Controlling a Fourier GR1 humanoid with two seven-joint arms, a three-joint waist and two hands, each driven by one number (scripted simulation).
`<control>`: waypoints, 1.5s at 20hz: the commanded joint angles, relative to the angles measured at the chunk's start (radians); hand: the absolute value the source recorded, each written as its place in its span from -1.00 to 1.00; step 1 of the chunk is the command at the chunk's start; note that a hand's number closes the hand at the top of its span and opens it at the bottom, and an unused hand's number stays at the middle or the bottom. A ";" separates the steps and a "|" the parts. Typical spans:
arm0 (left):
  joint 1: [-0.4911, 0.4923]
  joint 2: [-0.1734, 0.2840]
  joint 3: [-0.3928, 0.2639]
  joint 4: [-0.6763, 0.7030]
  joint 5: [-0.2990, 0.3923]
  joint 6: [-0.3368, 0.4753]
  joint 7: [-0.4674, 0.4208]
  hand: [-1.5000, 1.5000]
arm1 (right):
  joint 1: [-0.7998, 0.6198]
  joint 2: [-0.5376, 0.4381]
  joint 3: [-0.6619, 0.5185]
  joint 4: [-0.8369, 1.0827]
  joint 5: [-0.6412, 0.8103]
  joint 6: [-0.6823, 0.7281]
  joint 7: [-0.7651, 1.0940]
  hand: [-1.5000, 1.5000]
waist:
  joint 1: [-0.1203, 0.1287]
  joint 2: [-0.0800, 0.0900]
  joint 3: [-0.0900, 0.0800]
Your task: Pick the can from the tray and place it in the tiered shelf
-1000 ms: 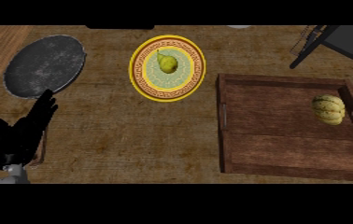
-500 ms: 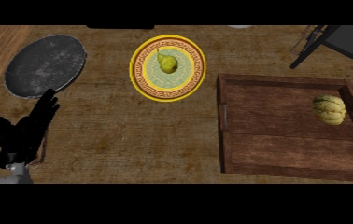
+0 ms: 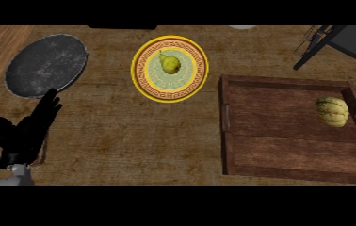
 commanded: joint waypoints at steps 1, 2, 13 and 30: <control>-0.004 0.004 0.011 0.028 -0.005 -0.004 -0.015 0.00 | -0.056 -0.010 -0.016 0.105 -0.002 -0.038 -0.075 -1.00 | 0.006 0.008 0.006; 0.011 0.028 0.043 0.056 0.019 -0.038 -0.050 0.00 | -0.045 -0.028 -0.030 0.082 -0.017 -0.027 -0.080 -1.00 | -0.002 0.005 0.005; 0.041 -0.008 0.011 -0.014 -0.012 -0.003 0.003 0.00 | -0.098 -0.011 -0.208 0.128 -0.212 -0.030 -0.092 -1.00 | -0.009 -0.002 0.006; 0.074 -0.041 0.011 -0.049 -0.031 0.029 0.010 0.00 | 0.095 -0.475 -0.481 -0.048 -0.457 0.292 0.037 -1.00 | -0.069 -0.016 0.006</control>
